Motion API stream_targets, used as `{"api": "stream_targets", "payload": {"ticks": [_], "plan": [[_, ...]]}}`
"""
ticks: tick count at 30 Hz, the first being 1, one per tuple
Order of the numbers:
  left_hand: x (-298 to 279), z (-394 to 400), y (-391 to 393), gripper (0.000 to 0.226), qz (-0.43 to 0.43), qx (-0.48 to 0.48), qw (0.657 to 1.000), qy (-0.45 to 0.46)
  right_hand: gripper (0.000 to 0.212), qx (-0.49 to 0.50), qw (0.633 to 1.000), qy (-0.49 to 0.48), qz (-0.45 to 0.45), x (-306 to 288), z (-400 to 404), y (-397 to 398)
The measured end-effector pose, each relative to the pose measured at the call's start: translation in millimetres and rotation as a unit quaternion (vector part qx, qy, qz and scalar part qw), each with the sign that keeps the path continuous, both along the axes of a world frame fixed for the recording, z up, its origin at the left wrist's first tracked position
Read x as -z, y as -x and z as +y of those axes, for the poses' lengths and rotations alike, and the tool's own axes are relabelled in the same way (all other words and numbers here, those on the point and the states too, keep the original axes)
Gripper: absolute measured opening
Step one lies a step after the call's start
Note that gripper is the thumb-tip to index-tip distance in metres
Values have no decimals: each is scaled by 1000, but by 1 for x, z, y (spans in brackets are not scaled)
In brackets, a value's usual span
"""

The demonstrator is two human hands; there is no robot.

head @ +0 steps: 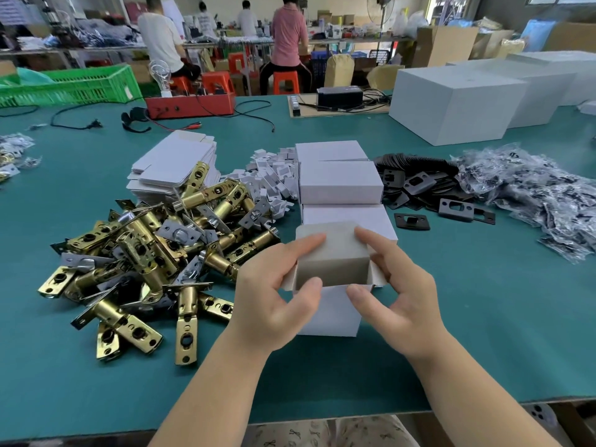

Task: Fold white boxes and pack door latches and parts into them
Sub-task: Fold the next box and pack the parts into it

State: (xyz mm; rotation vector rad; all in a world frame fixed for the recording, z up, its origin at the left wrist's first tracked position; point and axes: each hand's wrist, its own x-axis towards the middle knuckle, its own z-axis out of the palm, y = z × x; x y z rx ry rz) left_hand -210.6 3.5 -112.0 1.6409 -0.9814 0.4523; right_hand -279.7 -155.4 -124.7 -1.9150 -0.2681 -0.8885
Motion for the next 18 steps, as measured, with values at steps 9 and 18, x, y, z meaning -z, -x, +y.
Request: {"api": "stream_targets", "payload": {"ticks": [9,18], "plan": [[-2,-5,0,35,-77,-112,990,-21,33,34,999,29,6,-2,-6,-5],[-1,-8,2,34,-90,-114,989,-40,29,16,998,38,49,-1,-3,-5]]}}
